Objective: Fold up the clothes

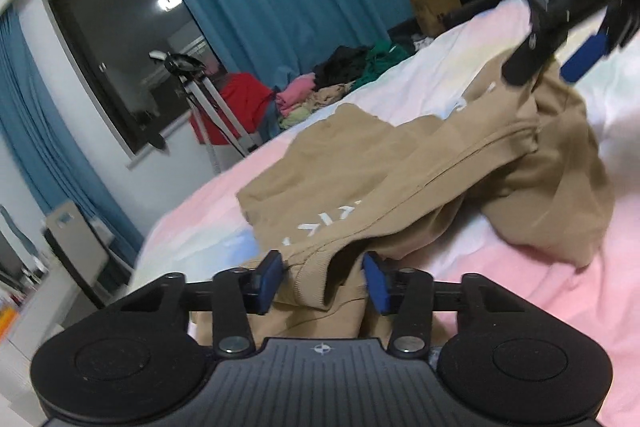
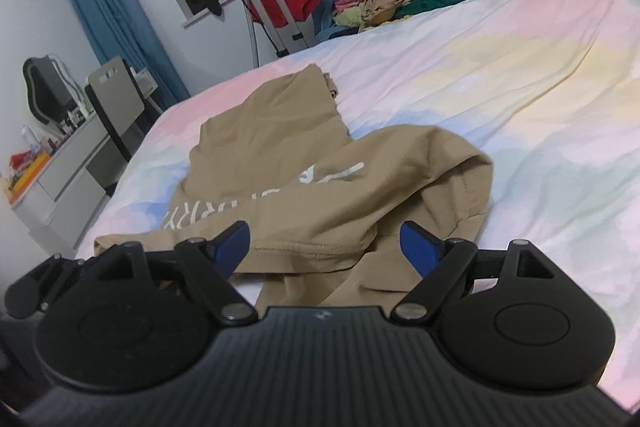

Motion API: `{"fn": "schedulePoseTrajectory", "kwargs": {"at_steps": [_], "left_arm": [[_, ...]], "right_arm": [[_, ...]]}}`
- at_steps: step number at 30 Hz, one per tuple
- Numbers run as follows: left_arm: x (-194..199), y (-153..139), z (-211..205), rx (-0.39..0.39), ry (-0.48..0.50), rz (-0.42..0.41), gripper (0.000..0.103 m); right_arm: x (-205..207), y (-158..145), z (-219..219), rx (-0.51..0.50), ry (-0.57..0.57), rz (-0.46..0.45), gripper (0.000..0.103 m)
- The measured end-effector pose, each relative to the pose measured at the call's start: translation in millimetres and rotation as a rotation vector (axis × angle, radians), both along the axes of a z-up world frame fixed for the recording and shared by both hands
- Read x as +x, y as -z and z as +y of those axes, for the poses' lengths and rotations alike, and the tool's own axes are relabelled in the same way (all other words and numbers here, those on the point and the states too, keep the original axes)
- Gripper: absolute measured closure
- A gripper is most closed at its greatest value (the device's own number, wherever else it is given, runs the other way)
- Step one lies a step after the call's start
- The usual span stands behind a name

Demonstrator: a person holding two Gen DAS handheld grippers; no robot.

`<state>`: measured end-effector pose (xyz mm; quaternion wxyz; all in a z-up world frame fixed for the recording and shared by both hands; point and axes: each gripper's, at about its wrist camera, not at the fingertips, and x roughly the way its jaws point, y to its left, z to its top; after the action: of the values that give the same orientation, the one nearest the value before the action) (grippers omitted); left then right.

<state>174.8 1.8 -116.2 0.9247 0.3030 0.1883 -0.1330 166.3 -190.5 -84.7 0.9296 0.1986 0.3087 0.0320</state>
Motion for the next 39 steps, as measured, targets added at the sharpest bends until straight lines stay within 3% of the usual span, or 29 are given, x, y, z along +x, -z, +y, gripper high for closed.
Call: {"fn": "schedulePoseTrajectory", "kwargs": {"at_steps": [6,9,11,14,17,21,25,29,34,39], "left_arm": [[5,-9,10,-0.086,0.007,0.027,0.061],[3,-14,19,-0.149,-0.013,0.041,0.071],[1,-17,25,-0.191,-0.028,0.051,0.083],[-1,-22,33,-0.242,-0.043,0.053,0.091],[-10,-36,37,-0.315,-0.034,0.027,0.100],[-28,-64,45,-0.457,0.005,-0.031,0.101],[-49,-84,50,-0.543,0.043,-0.083,0.101],[-65,-97,54,-0.594,0.058,-0.114,0.101],[-71,-101,54,-0.599,0.056,-0.118,0.101],[-70,-99,53,-0.598,0.042,-0.113,0.101]], "right_arm": [[1,5,10,-0.028,-0.015,0.014,0.019],[0,6,11,-0.035,-0.010,0.017,0.019],[0,8,11,-0.037,-0.010,0.022,0.019],[-1,10,15,-0.048,-0.023,0.019,0.019],[-4,8,22,-0.077,-0.052,-0.016,0.019],[-10,3,43,-0.160,-0.134,-0.092,0.019],[-18,2,68,-0.285,-0.202,-0.177,0.019],[-21,3,80,-0.403,-0.158,-0.235,0.019],[-24,-5,56,-0.303,-0.046,-0.303,0.019],[-27,-15,35,-0.296,0.079,-0.316,0.019]]}}
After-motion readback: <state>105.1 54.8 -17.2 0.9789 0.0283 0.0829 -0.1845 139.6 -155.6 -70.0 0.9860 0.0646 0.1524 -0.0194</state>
